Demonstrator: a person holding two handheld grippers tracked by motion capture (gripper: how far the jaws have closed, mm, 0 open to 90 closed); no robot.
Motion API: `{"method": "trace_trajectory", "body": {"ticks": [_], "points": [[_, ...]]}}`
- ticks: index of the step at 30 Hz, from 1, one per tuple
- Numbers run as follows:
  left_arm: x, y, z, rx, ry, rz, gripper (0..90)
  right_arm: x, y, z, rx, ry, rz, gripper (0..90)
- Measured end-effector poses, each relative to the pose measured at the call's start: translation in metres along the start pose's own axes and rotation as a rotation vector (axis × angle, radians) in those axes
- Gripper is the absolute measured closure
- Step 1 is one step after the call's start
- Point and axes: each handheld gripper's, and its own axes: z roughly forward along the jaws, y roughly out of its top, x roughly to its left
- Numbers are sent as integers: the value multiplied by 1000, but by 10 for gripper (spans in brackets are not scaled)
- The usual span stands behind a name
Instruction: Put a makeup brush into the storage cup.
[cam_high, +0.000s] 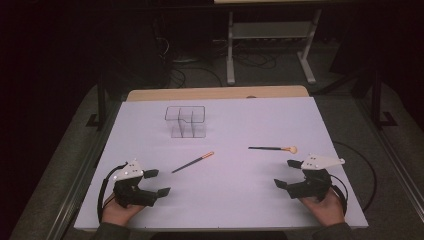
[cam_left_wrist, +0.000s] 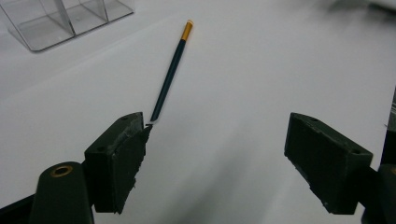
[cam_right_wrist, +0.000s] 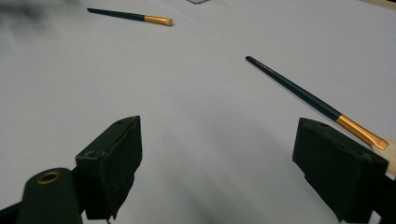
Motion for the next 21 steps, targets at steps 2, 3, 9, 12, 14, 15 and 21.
{"method": "trace_trajectory", "body": {"ticks": [2, 3, 9, 12, 14, 15, 21], "points": [[-1, 2, 0, 2, 9, 1, 200, 0, 0, 0, -1, -2, -3, 148], [-1, 2, 0, 1, 8, 7, 201, 0, 0, 0, 1, -3, 0, 148], [-1, 7, 4, 34, -17, -5, 200, 1, 0, -2, -11, -17, -11, 149], [-2, 12, 4, 35, -12, 12, 200, 1, 0, -3, -8, -19, -4, 148], [-2, 18, 3, 37, -15, 23, 201, 1, -1, -5, -9, -20, -4, 148], [-2, 18, 3, 37, -15, 23, 201, 1, -1, -5, -9, -20, -4, 148], [0, 29, 4, 52, -34, 18, 194, 1, -1, -5, -5, -26, -2, 148]]}}
